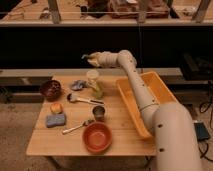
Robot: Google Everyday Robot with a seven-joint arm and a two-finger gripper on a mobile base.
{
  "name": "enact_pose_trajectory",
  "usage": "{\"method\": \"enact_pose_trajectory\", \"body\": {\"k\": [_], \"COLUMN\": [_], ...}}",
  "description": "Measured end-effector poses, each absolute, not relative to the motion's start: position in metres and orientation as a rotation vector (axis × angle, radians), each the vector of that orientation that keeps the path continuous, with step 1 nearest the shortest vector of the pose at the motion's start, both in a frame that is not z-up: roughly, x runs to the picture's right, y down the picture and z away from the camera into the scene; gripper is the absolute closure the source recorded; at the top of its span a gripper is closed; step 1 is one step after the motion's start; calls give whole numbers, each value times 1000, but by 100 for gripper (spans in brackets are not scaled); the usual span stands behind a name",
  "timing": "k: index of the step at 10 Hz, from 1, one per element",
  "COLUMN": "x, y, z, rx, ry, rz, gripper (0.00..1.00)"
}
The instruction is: Place pepper in paper cup
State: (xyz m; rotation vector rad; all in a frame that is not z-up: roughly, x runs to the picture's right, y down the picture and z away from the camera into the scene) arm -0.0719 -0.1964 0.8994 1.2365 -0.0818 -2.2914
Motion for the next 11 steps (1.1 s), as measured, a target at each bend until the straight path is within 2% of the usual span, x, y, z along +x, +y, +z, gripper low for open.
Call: {"method": "enact_pose_trajectory", "body": {"k": [1,11], "x": [-72,-71], "y": [-196,-196], "z": [899,900], "rx": [1236,1235], "ry": [-82,-83], "rz": [-2291,-2290], "gripper": [20,20]}}
